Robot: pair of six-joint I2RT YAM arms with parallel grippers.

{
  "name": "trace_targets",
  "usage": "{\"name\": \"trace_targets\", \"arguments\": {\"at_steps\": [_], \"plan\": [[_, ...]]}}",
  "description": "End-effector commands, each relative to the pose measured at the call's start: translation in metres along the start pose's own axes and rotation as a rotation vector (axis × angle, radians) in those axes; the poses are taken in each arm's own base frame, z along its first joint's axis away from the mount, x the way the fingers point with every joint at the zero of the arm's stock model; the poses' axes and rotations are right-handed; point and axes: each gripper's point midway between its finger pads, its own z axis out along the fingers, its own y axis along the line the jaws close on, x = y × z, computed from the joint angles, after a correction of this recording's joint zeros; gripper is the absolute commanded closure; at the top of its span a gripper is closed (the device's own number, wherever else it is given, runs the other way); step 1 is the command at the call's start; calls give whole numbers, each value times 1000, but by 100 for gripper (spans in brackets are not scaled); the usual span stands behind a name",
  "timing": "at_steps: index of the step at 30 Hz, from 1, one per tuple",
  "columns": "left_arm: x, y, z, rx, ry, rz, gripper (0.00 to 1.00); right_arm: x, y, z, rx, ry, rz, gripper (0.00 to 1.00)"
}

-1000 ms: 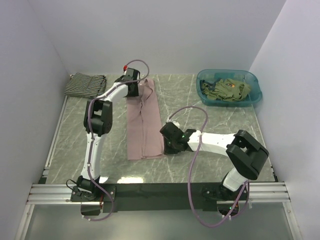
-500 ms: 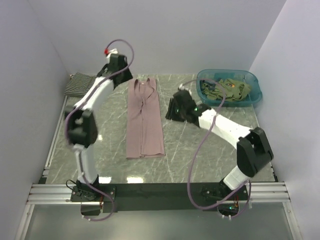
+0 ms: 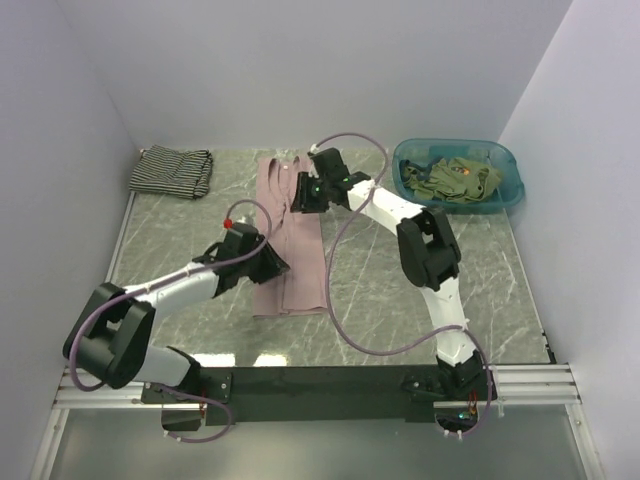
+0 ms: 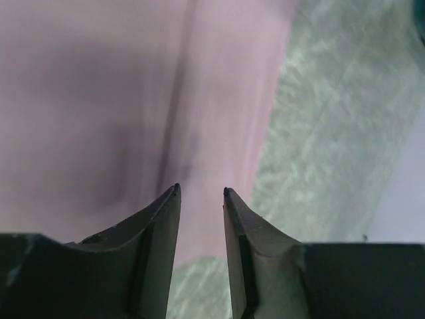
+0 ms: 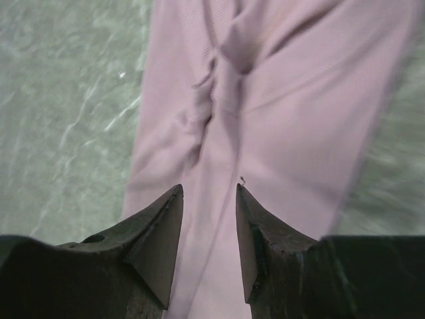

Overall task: Fold and stack the tank tops
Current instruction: Fold the tank top

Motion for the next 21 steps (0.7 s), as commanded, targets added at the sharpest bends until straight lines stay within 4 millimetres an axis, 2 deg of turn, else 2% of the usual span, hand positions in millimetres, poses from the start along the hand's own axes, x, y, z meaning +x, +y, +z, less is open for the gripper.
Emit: {"name": "trace_targets", "arguments": {"at_steps": [1,3,6,9,14,15,16,19,20,21], "plan": [[-11,-66,-17,285,-52,9,62,-25,54,-5,-260,-34,-14,55],[-1,-62,-12,281,-32,7,63,-32,67,-2,-328,-57,-11,54],[13,-41,5,155,2,-15,66,-33,78,10,-393,-41,9,54],[25,-15,16,13,26,-36,73,-33,80,22,-427,-20,46,54],[43,14,22,-92,69,-72,83,-29,82,42,-460,-7,93,53],[47,20,22,-116,83,-72,84,-35,86,43,-465,-13,95,53],[50,24,23,-134,91,-73,86,-25,79,57,-448,13,119,53],[58,34,24,-180,123,-69,93,-20,66,73,-403,27,167,53],[60,36,24,-191,133,-68,99,-18,62,76,-386,30,175,53],[63,40,25,-204,145,-66,99,-16,53,81,-340,24,187,54]]}}
